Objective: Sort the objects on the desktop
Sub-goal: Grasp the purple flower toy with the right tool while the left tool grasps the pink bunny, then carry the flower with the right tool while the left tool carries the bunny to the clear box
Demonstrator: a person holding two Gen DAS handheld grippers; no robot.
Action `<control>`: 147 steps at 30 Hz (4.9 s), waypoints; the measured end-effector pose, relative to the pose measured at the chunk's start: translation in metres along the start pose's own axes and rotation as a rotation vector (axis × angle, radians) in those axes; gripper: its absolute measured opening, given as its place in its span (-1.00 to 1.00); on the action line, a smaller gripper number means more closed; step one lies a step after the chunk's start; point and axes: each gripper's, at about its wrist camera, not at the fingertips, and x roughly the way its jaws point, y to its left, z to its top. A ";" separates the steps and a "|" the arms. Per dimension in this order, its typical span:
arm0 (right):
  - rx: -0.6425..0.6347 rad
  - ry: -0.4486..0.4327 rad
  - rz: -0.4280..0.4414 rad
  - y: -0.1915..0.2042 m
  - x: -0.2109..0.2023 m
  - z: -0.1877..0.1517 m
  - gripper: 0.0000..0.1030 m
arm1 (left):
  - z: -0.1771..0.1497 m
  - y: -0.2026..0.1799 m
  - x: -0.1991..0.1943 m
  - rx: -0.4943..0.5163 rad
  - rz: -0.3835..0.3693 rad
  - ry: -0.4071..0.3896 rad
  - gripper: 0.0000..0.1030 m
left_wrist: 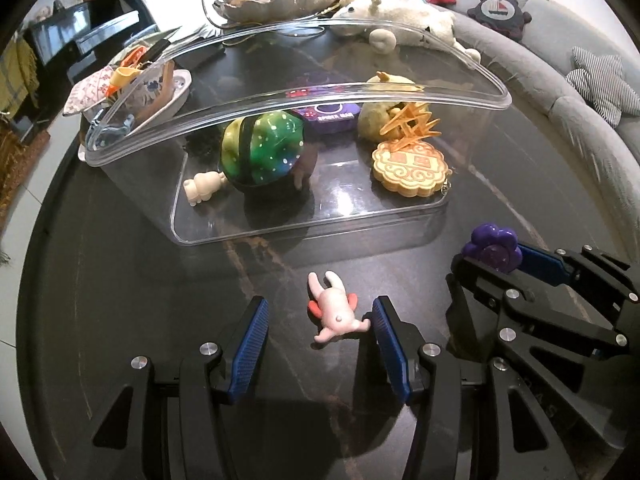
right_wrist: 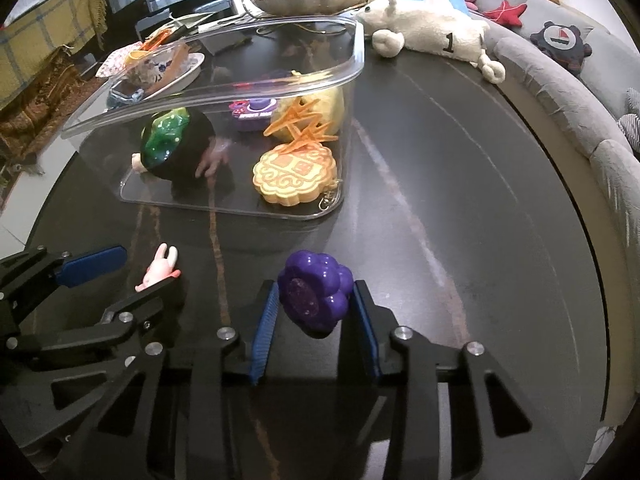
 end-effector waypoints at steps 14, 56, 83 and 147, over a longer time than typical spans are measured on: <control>-0.003 -0.041 -0.023 0.000 -0.009 -0.003 -0.34 | 0.002 0.003 0.005 -0.027 -0.052 0.020 -0.05; -0.022 -0.069 0.026 0.015 -0.026 -0.006 -0.34 | -0.011 0.001 -0.032 0.005 0.005 -0.033 -0.49; -0.044 -0.177 0.026 0.071 -0.109 -0.013 -0.33 | -0.041 0.033 -0.127 -0.054 0.044 -0.206 -0.51; -0.074 -0.349 0.011 0.078 -0.163 0.057 -0.33 | 0.023 0.044 -0.186 -0.031 0.095 -0.399 -0.52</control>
